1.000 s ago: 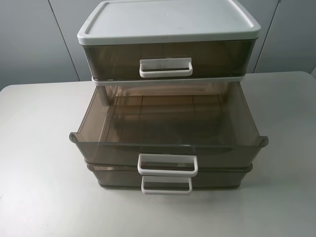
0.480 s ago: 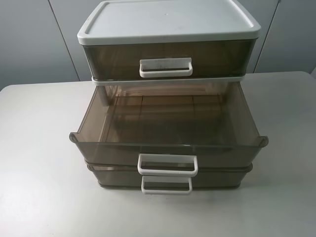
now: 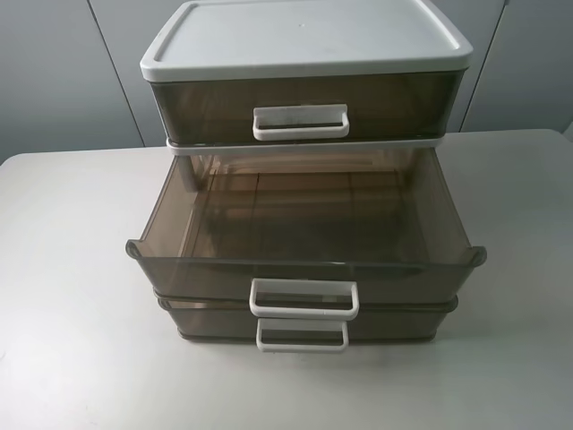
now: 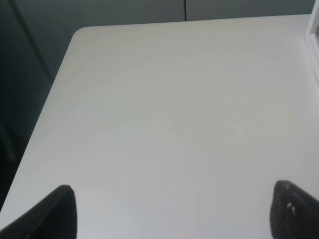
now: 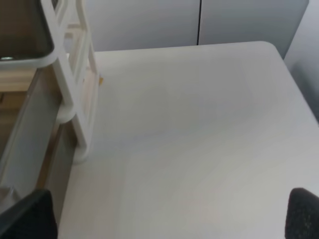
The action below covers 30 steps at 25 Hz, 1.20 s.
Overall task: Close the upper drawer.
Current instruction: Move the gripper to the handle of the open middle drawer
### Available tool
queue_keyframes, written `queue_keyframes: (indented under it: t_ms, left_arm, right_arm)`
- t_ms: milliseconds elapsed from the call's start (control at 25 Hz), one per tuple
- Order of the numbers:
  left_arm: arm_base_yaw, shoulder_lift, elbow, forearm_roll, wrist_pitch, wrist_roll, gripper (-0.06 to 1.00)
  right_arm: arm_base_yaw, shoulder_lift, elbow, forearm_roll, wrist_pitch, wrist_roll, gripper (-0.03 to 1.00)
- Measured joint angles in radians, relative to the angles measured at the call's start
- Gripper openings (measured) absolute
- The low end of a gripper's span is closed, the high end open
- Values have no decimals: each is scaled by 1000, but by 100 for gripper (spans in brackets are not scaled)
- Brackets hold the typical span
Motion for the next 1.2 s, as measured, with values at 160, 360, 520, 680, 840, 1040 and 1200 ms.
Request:
queue_keyframes:
  t_ms: [160,360,520,680,840,1040,1200]
  left_arm:
    - [0,0,0,0,0,0,74]
    - [0,0,0,0,0,0,74]
    - [0,0,0,0,0,0,74]
    - [0,0,0,0,0,0,74]
    - [0,0,0,0,0,0,74]
    - [0,0,0,0,0,0,74]
    - [0,0,0,0,0,0,74]
  right_arm:
    - [35,150,-89,-65,0,2,70]
    - [179,372,-175,-166,-29,4,70]
    - [324,542,-235,-174,-110,-11,70]
    - [473,687,-273,-163,-170,-63,70]
    - [653,803,-286,-75,-216,-158,70]
    - [835,902,-286,36,-274,-299,70]
    - [960,958,-286,148,-283,-441,70]
